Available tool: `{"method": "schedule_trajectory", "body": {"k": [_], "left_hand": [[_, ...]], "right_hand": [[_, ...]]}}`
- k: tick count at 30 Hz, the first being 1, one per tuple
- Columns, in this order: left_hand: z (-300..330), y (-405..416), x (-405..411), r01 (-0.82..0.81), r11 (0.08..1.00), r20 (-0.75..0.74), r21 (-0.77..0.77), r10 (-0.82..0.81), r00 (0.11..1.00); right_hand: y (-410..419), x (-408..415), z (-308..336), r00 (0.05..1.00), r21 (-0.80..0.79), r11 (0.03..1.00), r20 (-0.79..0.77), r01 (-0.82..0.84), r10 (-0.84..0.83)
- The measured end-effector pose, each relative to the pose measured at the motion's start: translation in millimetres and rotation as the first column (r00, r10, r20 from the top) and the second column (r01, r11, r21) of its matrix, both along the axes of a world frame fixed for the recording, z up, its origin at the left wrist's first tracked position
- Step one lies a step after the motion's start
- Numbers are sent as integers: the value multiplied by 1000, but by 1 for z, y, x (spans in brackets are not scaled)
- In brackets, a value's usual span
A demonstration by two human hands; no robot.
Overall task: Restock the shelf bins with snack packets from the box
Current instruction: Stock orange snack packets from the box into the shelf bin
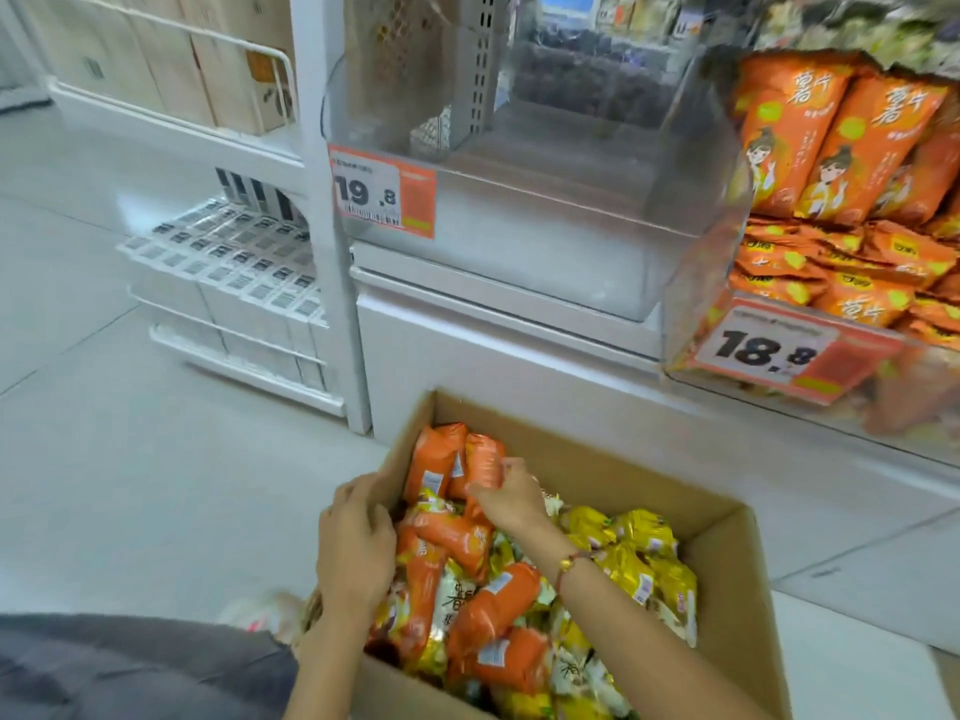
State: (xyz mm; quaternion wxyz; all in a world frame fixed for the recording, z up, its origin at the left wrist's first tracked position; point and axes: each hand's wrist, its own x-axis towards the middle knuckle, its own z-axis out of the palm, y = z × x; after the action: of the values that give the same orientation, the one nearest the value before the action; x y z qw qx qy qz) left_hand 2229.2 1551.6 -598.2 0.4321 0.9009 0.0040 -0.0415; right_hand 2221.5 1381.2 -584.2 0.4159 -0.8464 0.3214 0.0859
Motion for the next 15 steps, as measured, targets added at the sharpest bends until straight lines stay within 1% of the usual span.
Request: {"method": "schedule_trajectory", "body": {"k": [2,4,5,6,7,9,10,11,13,14,15], "left_hand": [[4,-1,-2,8,999,8,-34,-8,1000],[8,-2,-3,19,998,9,-64,-18,1000],[9,-2,-4,18,997,7,-80,-17,1000],[11,-2,-4,9,995,-4,-98,-10,1000],[14,-2,-4,-4,993,-15,-118,2,1000],[21,-4,-3,-31,990,-11,-140,29,1000],[26,-5,-2,-45,989,19,-141,48,999],[30,-8,-1,-58,988,56,-143,67,996],[40,-15,-1,-65,981,72,-181,79,994],[45,-19,-1,-46,975,39,-220,55,998],[50,-24,-1,-13,964,-18,-265,8,1000]], "right_hand": [[5,2,-8,999,-59,998,-52,-19,16],[6,4,-16,998,-120,993,-59,-10,3],[5,5,-18,998,-127,992,-56,1,-8],[2,6,-19,998,-100,995,-53,12,-18],[-2,6,-20,998,-41,999,-49,35,-37],[-14,4,-18,993,154,981,-44,117,-111],[-22,1,-13,987,289,944,-44,161,-155],[-30,-4,-6,980,444,875,-43,192,-193],[-47,-17,12,977,732,659,-41,172,-209],[-54,-24,22,979,822,550,-44,147,-197],[-60,-30,31,985,877,466,-38,115,-171]]}}
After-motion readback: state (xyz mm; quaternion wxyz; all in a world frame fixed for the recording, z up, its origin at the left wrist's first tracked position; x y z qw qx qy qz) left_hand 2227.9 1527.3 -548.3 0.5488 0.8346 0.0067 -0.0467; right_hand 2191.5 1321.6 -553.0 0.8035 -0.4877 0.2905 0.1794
